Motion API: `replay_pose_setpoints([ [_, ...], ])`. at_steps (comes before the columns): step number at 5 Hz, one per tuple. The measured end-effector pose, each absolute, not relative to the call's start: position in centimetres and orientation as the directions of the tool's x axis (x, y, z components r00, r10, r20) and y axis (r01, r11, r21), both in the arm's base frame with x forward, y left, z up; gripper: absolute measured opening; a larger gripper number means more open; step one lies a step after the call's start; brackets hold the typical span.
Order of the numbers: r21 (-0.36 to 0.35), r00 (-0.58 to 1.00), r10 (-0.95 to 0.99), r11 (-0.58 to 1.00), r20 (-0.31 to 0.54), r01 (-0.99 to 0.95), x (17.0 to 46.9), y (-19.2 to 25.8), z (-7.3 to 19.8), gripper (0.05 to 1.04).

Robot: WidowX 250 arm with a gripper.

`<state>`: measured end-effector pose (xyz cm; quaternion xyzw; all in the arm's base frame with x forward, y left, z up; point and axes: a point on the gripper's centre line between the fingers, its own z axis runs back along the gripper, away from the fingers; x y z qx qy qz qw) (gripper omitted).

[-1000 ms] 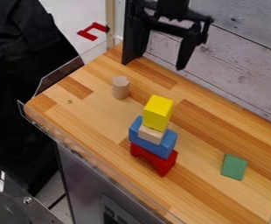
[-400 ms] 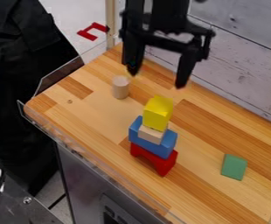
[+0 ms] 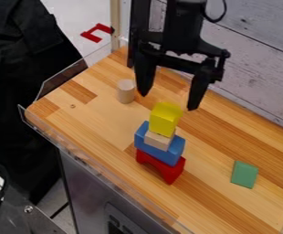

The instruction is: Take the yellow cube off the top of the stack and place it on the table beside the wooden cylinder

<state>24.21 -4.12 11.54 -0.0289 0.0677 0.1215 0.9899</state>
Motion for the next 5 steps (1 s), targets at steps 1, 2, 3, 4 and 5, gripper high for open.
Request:
replay_pose_setpoints([
  [1,-0.052,0.962,0.233,0.969,-0.146,-0.243,24.1,-4.3,11.3,1.001],
  [2,-0.057,0.960,0.232,0.968,-0.158,-0.243,24.4,-4.0,10.6,1.001],
  [3,-0.070,0.961,0.219,0.970,-0.172,-0.234,24.6,-4.2,9.9,1.001],
  [4,-0.079,0.955,0.216,0.969,-0.204,-0.236,24.7,-4.3,9.0,1.001],
  [5,-0.076,0.948,0.224,0.966,-0.227,-0.247,24.8,-4.1,8.2,0.964],
])
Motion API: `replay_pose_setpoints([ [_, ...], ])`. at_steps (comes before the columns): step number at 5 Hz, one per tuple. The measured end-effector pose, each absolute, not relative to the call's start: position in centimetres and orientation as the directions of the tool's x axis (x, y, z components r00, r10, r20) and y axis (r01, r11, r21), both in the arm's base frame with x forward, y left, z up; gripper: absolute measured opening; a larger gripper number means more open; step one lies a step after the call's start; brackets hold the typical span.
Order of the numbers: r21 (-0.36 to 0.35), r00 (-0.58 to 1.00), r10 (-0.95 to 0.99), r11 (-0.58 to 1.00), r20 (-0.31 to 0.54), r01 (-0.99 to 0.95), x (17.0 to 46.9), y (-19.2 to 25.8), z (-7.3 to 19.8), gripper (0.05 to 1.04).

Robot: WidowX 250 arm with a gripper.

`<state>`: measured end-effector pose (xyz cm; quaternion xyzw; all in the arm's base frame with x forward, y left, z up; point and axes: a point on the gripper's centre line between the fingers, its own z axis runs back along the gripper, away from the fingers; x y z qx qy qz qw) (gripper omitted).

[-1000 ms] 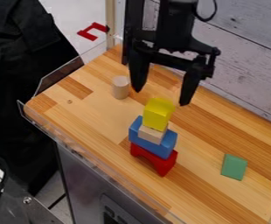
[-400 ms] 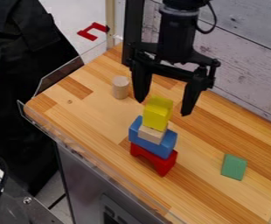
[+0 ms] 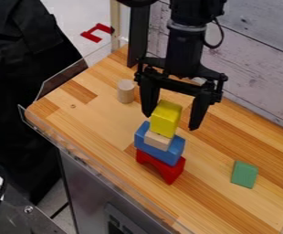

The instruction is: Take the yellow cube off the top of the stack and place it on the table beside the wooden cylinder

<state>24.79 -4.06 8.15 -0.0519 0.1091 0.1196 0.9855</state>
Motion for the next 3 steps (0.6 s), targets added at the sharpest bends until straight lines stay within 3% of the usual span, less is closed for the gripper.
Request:
replay_pose_setpoints([
  [1,-0.078,0.943,0.237,0.962,-0.235,-0.261,24.88,-3.96,7.84,0.685],
  [2,-0.082,0.943,0.240,0.961,-0.230,-0.265,24.99,-3.93,7.83,0.558],
  [3,-0.084,0.944,0.239,0.961,-0.225,-0.264,25.06,-3.93,7.81,0.558],
])
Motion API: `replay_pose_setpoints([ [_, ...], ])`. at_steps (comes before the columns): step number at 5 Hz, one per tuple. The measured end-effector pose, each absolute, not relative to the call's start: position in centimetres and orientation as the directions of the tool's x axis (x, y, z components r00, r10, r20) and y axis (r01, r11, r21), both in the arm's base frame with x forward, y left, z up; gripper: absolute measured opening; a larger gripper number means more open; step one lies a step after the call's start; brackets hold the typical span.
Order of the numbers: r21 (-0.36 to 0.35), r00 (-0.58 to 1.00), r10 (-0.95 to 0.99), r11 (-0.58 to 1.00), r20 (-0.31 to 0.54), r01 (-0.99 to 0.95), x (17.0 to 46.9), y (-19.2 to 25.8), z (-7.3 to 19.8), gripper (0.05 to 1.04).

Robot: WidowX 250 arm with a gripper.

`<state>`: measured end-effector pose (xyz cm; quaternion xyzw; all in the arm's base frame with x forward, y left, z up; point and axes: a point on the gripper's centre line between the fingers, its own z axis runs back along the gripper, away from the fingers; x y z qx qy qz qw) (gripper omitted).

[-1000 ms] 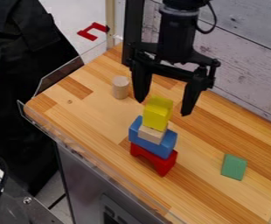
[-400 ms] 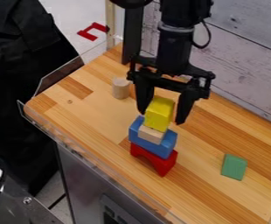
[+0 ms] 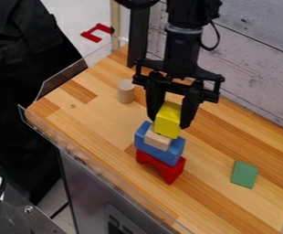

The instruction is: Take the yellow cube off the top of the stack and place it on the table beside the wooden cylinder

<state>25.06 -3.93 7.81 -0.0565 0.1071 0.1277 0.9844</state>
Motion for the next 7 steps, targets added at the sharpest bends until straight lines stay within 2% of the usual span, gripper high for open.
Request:
replay_pose_setpoints([
  [1,-0.058,0.953,0.232,0.967,-0.196,-0.248,26.0,-3.5,9.0,0.558],
  [2,-0.058,0.964,0.230,0.969,-0.136,-0.239,27.8,-3.2,11.3,0.558],
  [3,-0.063,0.961,0.256,0.963,-0.102,-0.263,29.0,-1.5,12.0,0.558],
  [4,-0.061,0.950,0.284,0.954,-0.130,-0.294,29.4,0.5,10.3,0.558],
  [5,-0.095,0.941,0.298,0.944,-0.161,-0.315,30.4,1.9,7.9,0.558],
  [7,-0.078,0.964,0.199,0.973,-0.174,-0.215,33.2,3.4,3.1,0.558],
])
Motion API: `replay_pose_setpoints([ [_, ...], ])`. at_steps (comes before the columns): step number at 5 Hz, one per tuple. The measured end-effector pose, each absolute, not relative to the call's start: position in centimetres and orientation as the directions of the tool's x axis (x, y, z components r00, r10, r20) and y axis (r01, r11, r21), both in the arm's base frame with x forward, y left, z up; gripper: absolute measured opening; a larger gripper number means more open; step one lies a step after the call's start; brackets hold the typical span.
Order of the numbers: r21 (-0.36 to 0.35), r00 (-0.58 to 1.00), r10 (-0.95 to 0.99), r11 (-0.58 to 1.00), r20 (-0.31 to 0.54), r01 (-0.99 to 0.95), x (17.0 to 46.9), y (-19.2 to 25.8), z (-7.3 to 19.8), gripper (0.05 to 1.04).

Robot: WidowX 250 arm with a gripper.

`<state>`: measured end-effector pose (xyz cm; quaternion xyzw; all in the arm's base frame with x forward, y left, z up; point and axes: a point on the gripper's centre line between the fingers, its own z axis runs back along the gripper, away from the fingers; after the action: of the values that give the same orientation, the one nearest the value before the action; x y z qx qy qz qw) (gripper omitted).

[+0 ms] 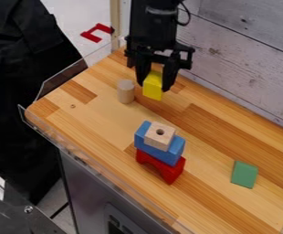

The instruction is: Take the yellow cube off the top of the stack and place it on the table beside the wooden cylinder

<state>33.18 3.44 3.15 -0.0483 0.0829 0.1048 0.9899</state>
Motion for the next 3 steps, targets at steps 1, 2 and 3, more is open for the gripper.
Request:
replay_pose_setpoints([
  [1,-0.079,0.965,0.153,0.982,-0.211,-0.173,33.93,3.71,1.08,0.558],
  [2,-0.071,0.969,0.111,0.989,-0.223,-0.129,33.92,3.51,0.58,0.558],
  [3,-0.077,0.971,0.090,0.991,-0.223,-0.109,33.90,3.33,0.56,0.558],
])
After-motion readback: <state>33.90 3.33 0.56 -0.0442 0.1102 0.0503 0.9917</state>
